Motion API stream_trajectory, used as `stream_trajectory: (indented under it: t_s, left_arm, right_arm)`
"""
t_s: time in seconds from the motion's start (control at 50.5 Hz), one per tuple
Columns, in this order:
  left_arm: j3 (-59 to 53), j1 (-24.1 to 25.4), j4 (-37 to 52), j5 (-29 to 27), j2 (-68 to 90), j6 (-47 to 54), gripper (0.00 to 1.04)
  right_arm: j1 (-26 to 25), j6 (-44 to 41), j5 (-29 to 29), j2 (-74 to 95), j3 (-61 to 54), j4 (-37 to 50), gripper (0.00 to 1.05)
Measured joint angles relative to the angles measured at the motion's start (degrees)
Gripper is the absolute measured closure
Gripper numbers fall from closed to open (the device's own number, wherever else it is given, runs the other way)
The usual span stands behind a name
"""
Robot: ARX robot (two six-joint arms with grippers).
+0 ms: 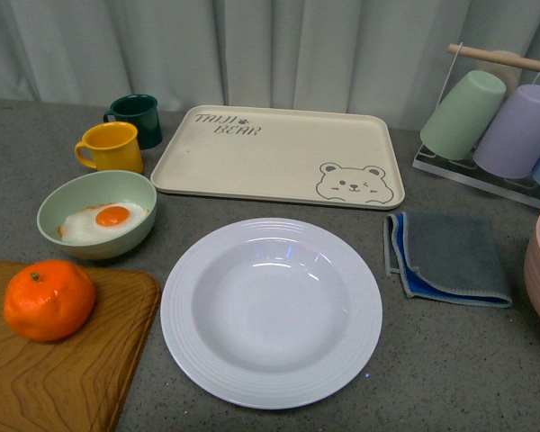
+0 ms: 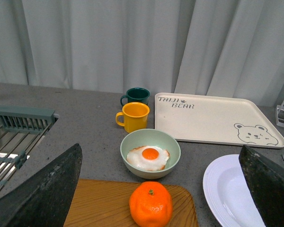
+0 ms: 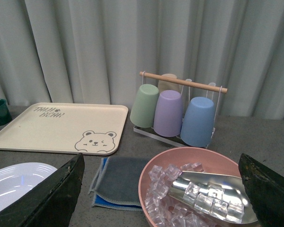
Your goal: Place orange and plate with both arms
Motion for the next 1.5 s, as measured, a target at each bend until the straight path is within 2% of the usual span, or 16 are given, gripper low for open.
stream_trajectory:
  t_s: [1.505]
  left_arm:
    - [0.0, 0.02, 0.0, 0.0, 0.0, -0.02, 0.07]
  right_arm:
    - [0.0, 0.0, 0.0, 0.0, 0.0, 0.0, 0.09]
